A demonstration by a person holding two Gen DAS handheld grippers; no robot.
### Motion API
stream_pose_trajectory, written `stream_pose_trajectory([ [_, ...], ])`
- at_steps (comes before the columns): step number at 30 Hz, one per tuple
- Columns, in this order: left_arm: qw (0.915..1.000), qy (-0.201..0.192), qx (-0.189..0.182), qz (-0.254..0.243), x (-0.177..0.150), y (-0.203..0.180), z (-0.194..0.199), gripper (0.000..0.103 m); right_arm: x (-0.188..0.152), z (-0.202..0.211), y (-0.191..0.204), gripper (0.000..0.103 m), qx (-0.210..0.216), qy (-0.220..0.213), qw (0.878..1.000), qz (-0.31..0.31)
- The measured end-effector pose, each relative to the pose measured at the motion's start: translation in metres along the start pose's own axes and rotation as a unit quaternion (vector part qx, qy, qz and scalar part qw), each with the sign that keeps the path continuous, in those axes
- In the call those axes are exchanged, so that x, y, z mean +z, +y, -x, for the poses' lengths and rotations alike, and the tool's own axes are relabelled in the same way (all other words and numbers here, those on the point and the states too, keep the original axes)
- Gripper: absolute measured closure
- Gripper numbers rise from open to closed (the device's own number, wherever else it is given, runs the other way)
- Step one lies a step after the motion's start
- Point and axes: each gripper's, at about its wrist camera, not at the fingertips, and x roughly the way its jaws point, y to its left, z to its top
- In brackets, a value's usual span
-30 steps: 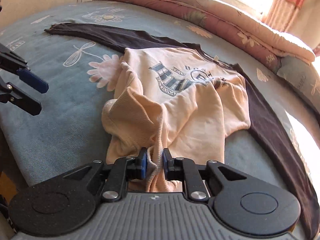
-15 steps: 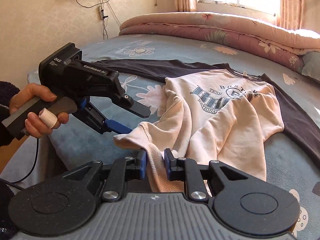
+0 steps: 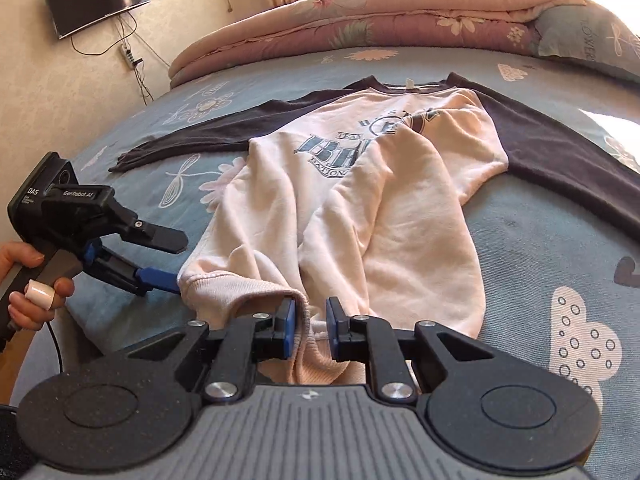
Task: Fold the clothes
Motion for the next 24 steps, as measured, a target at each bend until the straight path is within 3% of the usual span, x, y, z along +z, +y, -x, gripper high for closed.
stream_pose_trajectory([
  [3,0.9998,0.015,-0.012,-0.001,-0.010,-0.003,-0.010,0.033,-0.001,-0.001,-0.005,0.082,0.003,0.000,1.000,-0.014],
  [9,0.9992,-0.005,-0.039,-0.006,-0.013,-0.012,-0.017,0.032,-0.003,0.000,0.011,0.081,0.025,0.009,1.000,0.008],
  [11,0.9975,-0.020,-0.068,-0.006,-0.016,-0.016,-0.008,0.033,-0.005,0.004,0.014,0.073,0.024,0.013,1.000,0.016],
  [13,0.9927,-0.046,-0.106,-0.034,-0.019,-0.022,0.006,0.032,-0.007,0.014,0.017,0.056,0.017,0.013,0.999,0.025],
  [15,0.9859,-0.076,-0.138,-0.057,-0.020,-0.025,0.018,0.031,-0.011,0.024,0.014,0.047,0.016,0.007,1.000,0.018],
  [17,0.9846,-0.087,-0.150,-0.022,-0.016,-0.014,0.018,0.030,-0.015,0.034,0.011,0.044,0.014,0.001,1.000,0.011],
  [19,0.9853,-0.084,-0.148,0.019,-0.012,-0.005,0.013,0.031,-0.019,0.041,0.007,0.043,0.011,-0.002,1.000,0.000],
  [21,0.9816,-0.099,-0.163,0.010,-0.012,-0.006,0.016,0.030,-0.021,0.043,0.004,0.043,0.002,-0.003,1.000,-0.011],
  [24,0.9917,-0.065,-0.110,0.012,-0.010,-0.007,0.006,0.030,-0.025,0.045,0.002,0.042,0.003,-0.005,1.000,-0.030],
])
